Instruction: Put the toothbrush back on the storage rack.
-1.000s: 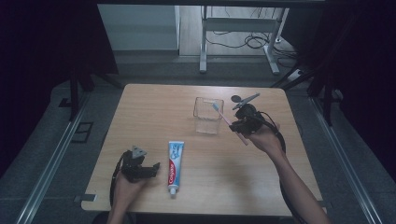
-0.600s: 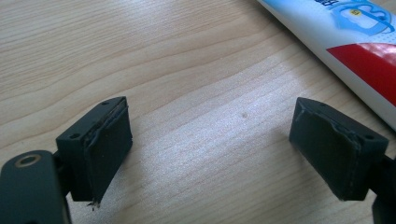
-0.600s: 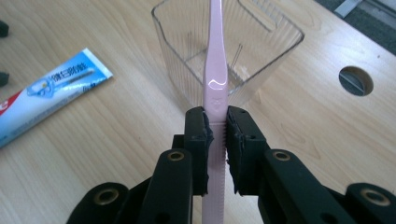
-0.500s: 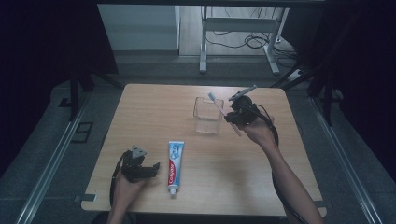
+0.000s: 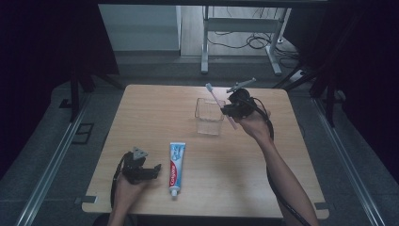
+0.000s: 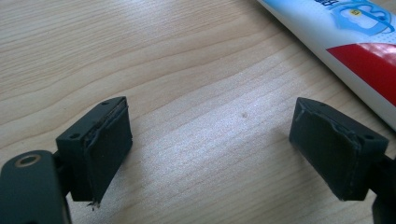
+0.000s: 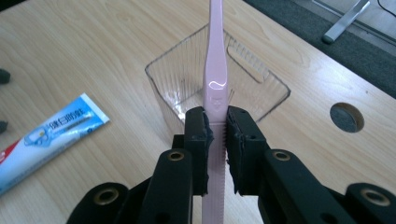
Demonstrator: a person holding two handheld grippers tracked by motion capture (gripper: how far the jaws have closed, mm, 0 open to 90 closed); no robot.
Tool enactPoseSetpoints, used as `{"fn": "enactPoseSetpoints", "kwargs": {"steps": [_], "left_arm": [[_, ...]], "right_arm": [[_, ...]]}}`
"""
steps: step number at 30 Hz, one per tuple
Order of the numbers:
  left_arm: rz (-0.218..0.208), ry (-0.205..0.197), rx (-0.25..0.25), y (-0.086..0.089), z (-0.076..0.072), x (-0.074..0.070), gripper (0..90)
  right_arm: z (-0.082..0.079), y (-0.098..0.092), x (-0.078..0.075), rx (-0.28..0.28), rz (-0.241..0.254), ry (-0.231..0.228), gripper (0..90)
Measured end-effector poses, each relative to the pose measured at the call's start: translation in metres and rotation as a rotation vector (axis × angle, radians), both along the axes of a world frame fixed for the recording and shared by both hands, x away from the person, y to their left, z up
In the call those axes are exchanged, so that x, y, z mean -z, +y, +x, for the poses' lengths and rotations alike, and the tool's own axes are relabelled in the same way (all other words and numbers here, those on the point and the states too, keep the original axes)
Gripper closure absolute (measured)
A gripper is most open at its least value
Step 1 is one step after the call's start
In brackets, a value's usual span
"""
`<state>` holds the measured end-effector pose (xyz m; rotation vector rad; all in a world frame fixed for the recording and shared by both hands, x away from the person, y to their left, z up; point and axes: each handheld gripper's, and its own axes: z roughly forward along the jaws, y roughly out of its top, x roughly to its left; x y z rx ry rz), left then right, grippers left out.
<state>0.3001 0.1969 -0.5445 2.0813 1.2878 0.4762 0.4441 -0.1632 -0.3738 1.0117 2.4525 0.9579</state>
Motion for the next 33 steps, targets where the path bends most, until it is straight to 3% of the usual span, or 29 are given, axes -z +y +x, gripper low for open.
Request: {"fn": "enactPoseSetpoints", "kwargs": {"steps": [18,33], "left_arm": [[-0.004,-0.002,-0.004,0.0,0.0,0.0,12.9],[-0.003,0.0,0.0,0.0,0.0,0.0,12.9]], "right_arm": [[0.022,0.016,-0.005,0.018,0.069,-0.025,78.1],[0.045,0.035,0.007,0.03,0.097,-0.047,78.2]]}}
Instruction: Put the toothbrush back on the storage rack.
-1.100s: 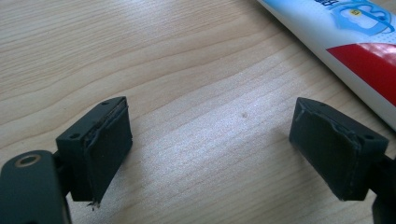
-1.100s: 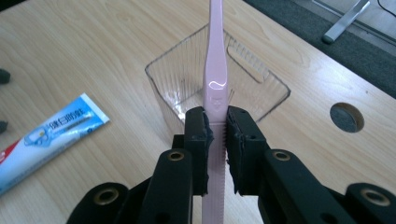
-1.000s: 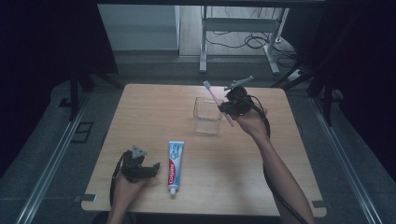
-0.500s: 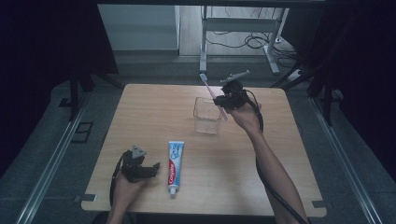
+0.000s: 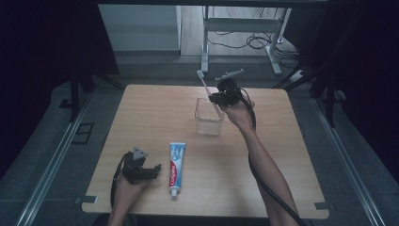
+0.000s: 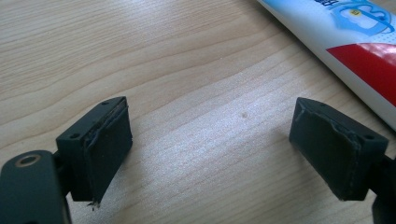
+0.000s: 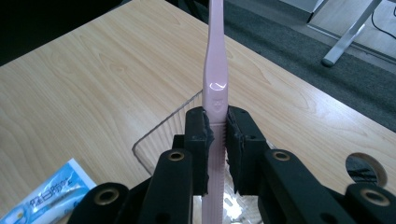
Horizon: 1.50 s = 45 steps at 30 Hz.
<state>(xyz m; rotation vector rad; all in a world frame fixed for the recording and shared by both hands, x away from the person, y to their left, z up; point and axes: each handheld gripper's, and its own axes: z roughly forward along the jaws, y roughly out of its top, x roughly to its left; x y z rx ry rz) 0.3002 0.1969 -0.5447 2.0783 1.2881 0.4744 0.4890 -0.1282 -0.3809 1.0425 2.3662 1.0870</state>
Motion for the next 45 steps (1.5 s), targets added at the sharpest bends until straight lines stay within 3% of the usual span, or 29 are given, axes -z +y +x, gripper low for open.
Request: {"fn": "enactPoseSetpoints", "kwargs": {"steps": [26,45], "left_arm": [[0.002,-0.001,0.001,0.0,0.0,0.0,12.9],[0.003,-0.001,0.002,0.0,0.0,0.0,12.9]], "right_arm": [[0.016,0.008,0.043,0.007,-0.045,0.003,78.2],[0.019,0.014,0.062,-0.002,-0.086,0.039,78.1]]}}
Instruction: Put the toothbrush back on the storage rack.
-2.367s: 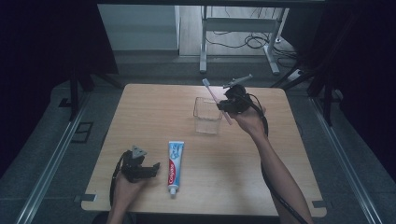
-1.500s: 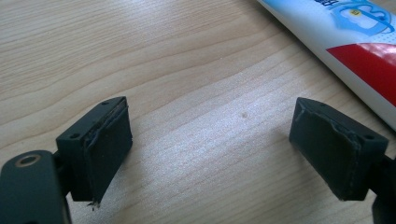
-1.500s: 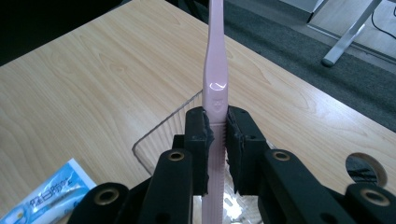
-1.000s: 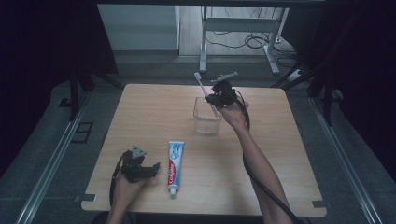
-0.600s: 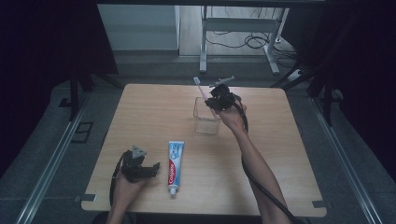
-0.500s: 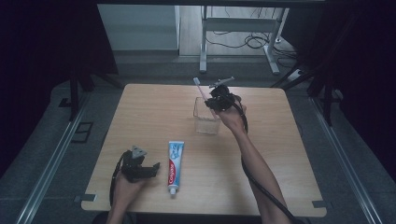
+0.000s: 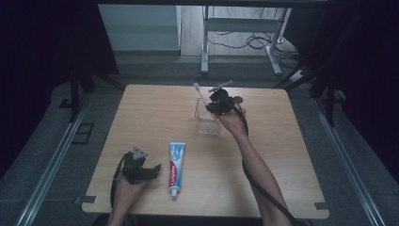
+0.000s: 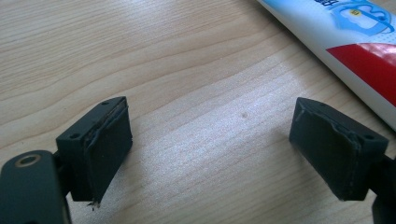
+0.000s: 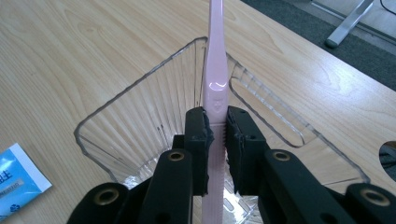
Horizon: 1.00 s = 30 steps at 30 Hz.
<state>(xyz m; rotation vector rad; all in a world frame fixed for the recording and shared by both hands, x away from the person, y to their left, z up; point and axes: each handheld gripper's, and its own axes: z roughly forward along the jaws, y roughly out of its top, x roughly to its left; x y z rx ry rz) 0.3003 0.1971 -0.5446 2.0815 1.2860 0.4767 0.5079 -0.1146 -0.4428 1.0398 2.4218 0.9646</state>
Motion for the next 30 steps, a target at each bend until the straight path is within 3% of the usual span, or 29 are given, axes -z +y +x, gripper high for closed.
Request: {"fn": "enactPoseSetpoints", "kwargs": {"steps": [25,30], "left_arm": [[0.0,0.0,-0.001,0.0,0.0,0.0,12.9],[0.0,0.0,0.0,0.0,0.0,0.0,12.9]], "right_arm": [[0.009,0.0,0.012,-0.025,-0.068,0.098,77.5],[0.01,0.0,0.013,-0.022,-0.072,0.115,82.1]]}}
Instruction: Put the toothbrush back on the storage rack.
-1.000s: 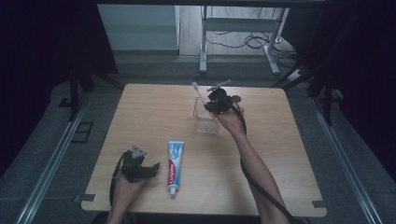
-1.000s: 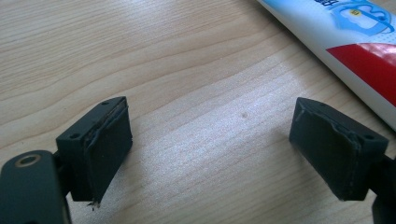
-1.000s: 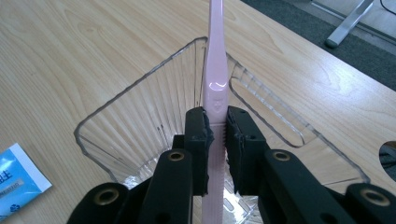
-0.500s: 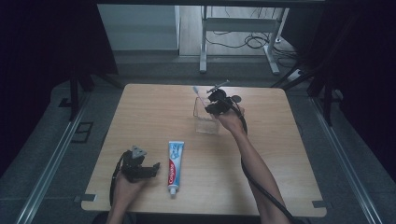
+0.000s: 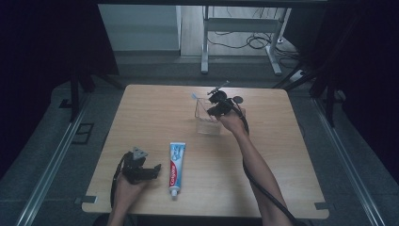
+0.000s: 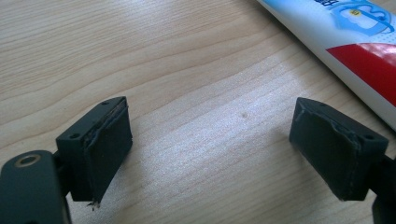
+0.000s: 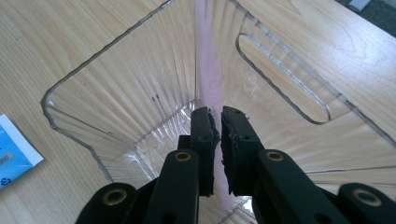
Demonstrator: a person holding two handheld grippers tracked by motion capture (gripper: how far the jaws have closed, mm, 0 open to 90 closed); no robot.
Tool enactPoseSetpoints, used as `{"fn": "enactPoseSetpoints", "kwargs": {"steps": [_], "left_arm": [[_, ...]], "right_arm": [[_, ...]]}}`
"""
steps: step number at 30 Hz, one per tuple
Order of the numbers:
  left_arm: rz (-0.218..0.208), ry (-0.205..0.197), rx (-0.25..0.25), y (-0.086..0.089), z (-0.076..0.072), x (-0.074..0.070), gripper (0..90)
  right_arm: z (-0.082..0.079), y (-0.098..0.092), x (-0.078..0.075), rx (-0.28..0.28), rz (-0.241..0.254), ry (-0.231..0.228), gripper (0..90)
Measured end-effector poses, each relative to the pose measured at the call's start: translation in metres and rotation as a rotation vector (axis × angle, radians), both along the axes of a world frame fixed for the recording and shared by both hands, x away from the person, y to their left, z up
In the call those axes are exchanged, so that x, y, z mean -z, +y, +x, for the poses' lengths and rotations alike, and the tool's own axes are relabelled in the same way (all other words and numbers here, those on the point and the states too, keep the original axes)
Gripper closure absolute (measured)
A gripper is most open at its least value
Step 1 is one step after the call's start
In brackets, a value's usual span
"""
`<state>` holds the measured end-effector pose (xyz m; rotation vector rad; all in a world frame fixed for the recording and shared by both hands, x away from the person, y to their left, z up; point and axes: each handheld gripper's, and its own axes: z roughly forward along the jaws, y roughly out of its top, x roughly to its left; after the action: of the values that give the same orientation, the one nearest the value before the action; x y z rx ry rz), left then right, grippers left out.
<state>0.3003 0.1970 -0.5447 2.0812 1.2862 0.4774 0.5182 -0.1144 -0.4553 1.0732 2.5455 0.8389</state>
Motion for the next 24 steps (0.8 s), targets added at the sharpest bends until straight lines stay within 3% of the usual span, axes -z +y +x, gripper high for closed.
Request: {"fn": "enactPoseSetpoints", "kwargs": {"steps": [14,24], "left_arm": [[0.001,0.001,0.001,0.0,0.0,0.0,12.9],[0.0,0.001,0.001,0.0,0.0,0.0,12.9]], "right_arm": [[-0.001,-0.001,-0.003,-0.008,-0.004,-0.004,78.5],[-0.008,-0.004,-0.016,-0.025,0.006,-0.023,69.5]]}}
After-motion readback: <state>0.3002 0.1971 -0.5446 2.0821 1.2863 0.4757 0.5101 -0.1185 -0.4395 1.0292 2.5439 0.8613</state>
